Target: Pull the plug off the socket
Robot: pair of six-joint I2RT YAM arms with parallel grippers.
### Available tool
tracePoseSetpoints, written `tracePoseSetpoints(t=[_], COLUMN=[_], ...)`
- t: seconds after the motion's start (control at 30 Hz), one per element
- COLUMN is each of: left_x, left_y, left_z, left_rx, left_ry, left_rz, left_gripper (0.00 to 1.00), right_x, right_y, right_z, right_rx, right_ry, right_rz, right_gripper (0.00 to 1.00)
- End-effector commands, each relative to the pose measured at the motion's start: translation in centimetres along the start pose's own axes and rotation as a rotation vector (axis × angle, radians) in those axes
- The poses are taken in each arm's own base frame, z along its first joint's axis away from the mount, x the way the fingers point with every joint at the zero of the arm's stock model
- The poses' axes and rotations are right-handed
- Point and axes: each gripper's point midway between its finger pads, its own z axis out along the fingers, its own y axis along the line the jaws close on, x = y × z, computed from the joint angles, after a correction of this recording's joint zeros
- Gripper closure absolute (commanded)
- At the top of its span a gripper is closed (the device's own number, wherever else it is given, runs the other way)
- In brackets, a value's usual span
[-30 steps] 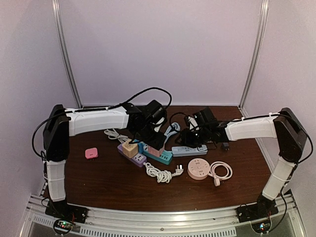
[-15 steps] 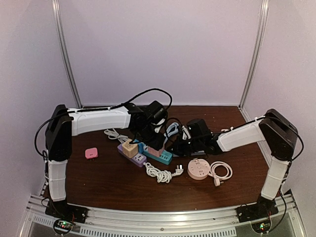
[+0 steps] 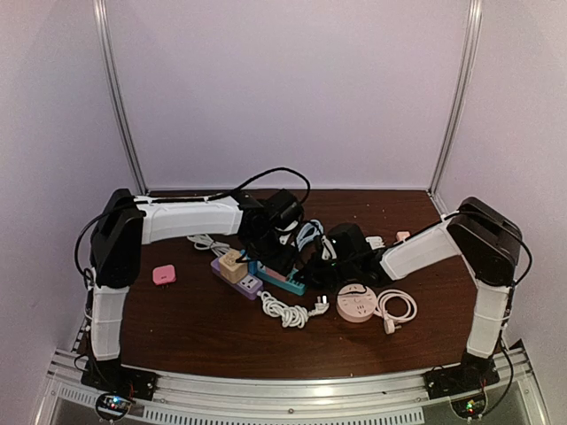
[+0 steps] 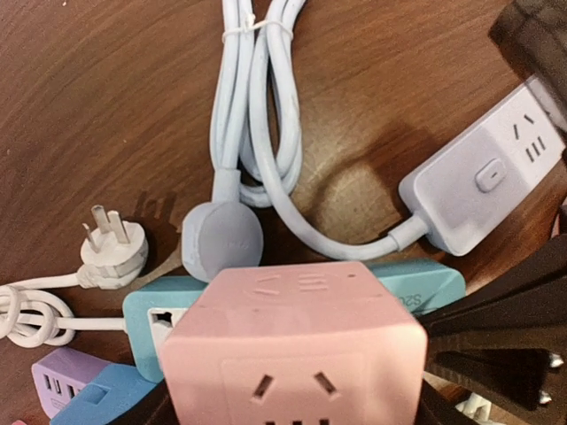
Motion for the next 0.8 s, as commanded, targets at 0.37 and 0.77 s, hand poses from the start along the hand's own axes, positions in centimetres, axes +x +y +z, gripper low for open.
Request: tracePoseSetpoints(t=[0.37, 0.77], left_x=[-3.3, -6.7], left_y=[-0.4, -0.2], left_z=[-1.1, -3.9], left_rx=[-0.001, 0.021], left_ry=[-0.095, -0.226], left_rz=[0.009, -0.093], left_gripper=[0.64, 0.80], right_x=[0.6, 1.8], right_y=[-3.2, -5.6], right_z=[1.2, 2.3], right_rx=[0.106, 0.229], right_ry=[-0.010, 0.013], right_rz=[0.044, 0.037], right_gripper=[1.00, 1.00])
